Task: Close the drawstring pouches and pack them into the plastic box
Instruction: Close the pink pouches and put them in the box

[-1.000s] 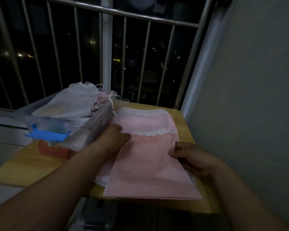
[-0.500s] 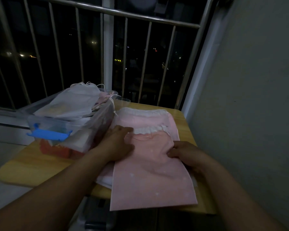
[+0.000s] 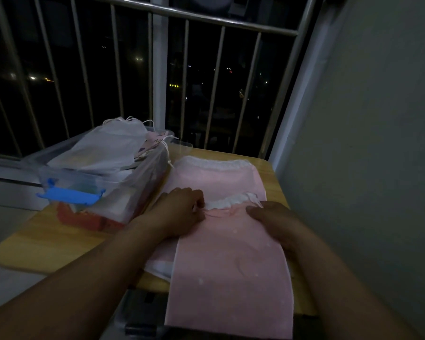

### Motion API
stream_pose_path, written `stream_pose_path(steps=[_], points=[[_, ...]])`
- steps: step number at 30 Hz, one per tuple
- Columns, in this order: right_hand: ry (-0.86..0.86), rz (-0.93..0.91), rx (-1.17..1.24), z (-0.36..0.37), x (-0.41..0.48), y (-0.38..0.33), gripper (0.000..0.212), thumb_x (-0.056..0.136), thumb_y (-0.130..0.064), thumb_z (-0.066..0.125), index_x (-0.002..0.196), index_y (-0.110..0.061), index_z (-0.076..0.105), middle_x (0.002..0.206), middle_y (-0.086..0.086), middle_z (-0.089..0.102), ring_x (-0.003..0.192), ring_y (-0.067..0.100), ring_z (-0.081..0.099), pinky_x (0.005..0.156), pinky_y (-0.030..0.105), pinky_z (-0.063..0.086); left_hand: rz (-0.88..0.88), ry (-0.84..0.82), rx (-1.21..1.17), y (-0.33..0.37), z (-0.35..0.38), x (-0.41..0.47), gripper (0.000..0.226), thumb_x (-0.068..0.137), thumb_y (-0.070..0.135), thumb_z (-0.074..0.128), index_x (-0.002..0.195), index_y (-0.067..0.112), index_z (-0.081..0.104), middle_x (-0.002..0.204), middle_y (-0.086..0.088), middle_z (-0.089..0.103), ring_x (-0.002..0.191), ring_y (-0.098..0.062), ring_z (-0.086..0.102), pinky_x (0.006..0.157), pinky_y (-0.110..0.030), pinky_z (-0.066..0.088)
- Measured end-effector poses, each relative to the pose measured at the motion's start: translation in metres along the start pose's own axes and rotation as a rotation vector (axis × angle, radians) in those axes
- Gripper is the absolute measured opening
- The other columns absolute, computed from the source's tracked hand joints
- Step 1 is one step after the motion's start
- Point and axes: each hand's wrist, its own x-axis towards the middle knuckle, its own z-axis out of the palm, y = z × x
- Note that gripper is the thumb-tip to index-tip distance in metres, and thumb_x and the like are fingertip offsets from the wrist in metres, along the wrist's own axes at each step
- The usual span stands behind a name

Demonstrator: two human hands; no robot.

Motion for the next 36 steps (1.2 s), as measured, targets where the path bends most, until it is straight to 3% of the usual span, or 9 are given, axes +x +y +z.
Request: stream_pose_path(steps=[5, 9, 12, 17, 21, 27, 30, 33, 36], points=[[-0.033, 0.024, -0.056, -0.001, -0.002, -0.001, 0.011, 0.09, -0.014, 0.071, 0.098, -0.014, 0.079, 0.087, 0.008, 0.08, 0.085, 0.032, 0.077, 0.087, 0.048, 0.062, -0.039, 0.101, -0.166, -0.004, 0.008, 0.001, 0.011, 0.099, 0.029, 0.057, 0.089, 0.024, 0.057, 0.091, 0.0, 0.063, 0.085, -0.022, 0.059, 0.074, -0.035, 0.046], [-0.066, 0.021, -0.019, -0.004, -0.002, -0.001, 0.03, 0.085, -0.004, 0.065, 0.106, -0.022, 0.077, 0.095, 0.008, 0.08, 0.092, 0.034, 0.075, 0.088, 0.048, 0.062, -0.502, 0.231, -1.156, 0.006, -0.006, 0.009, 0.022, 0.104, 0.012, 0.05, 0.086, 0.009, 0.06, 0.084, -0.018, 0.066, 0.07, -0.026, 0.06, 0.062, -0.033, 0.046], [-0.089, 0.014, 0.072, -0.006, -0.001, 0.002, 0.042, 0.086, -0.002, 0.059, 0.114, -0.029, 0.075, 0.097, 0.003, 0.08, 0.094, 0.03, 0.074, 0.08, 0.037, 0.062, -0.796, 0.192, -1.522, 0.012, -0.013, 0.012, 0.026, 0.108, 0.023, 0.045, 0.103, 0.004, 0.061, 0.088, -0.02, 0.065, 0.068, -0.027, 0.062, 0.06, -0.033, 0.053], [-0.037, 0.005, 0.25, -0.003, 0.002, 0.002, 0.041, 0.09, -0.005, 0.06, 0.116, -0.034, 0.075, 0.104, 0.002, 0.079, 0.099, 0.031, 0.072, 0.09, 0.042, 0.06, -0.784, -0.028, -1.556, 0.006, -0.009, 0.008, 0.043, 0.103, 0.038, 0.06, 0.117, -0.003, 0.054, 0.105, -0.022, 0.065, 0.092, -0.033, 0.067, 0.075, -0.041, 0.057], [0.007, -0.034, 0.387, -0.003, 0.004, -0.001, 0.035, 0.093, -0.004, 0.057, 0.107, -0.031, 0.075, 0.099, 0.0, 0.079, 0.097, 0.028, 0.072, 0.081, 0.036, 0.058, -0.734, 0.153, -1.402, 0.006, -0.01, 0.007, 0.031, 0.1, 0.037, 0.063, 0.097, 0.007, 0.061, 0.077, -0.01, 0.059, 0.064, -0.022, 0.059, 0.058, -0.026, 0.052], [-0.001, -0.045, 0.436, -0.001, 0.001, -0.003, 0.036, 0.093, -0.004, 0.057, 0.117, -0.024, 0.075, 0.109, 0.005, 0.079, 0.102, 0.03, 0.073, 0.09, 0.04, 0.058, -0.666, 0.026, -1.27, 0.013, -0.015, 0.0, 0.059, 0.086, 0.07, 0.063, 0.103, 0.014, 0.065, 0.113, -0.017, 0.072, 0.1, -0.039, 0.071, 0.092, -0.048, 0.058], [-0.084, -0.047, 0.357, 0.004, 0.0, -0.001, 0.036, 0.093, -0.013, 0.06, 0.125, -0.022, 0.073, 0.114, 0.008, 0.078, 0.108, 0.033, 0.072, 0.103, 0.05, 0.054, -0.584, 0.045, -1.222, 0.014, -0.011, -0.003, 0.049, 0.087, 0.059, 0.066, 0.093, 0.01, 0.07, 0.098, -0.018, 0.073, 0.091, -0.04, 0.072, 0.089, -0.054, 0.059], [-0.099, -0.064, 0.366, 0.006, -0.004, -0.004, 0.038, 0.097, -0.04, 0.067, 0.131, -0.023, 0.07, 0.122, 0.002, 0.075, 0.113, 0.026, 0.071, 0.107, 0.047, 0.052, -0.496, 0.062, -1.187, 0.012, -0.006, -0.002, 0.037, 0.094, 0.047, 0.066, 0.072, 0.018, 0.063, 0.075, -0.012, 0.06, 0.068, -0.026, 0.057, 0.07, -0.036, 0.048], [-0.053, -0.092, 0.38, 0.008, -0.007, -0.008, 0.039, 0.097, -0.049, 0.066, 0.128, -0.026, 0.07, 0.127, -0.005, 0.072, 0.114, 0.02, 0.07, 0.108, 0.043, 0.051, -0.435, 0.065, -1.243, 0.014, -0.005, -0.002, 0.026, 0.1, 0.028, 0.061, 0.083, 0.016, 0.075, 0.073, 0.002, 0.068, 0.065, -0.018, 0.058, 0.064, -0.025, 0.045]])
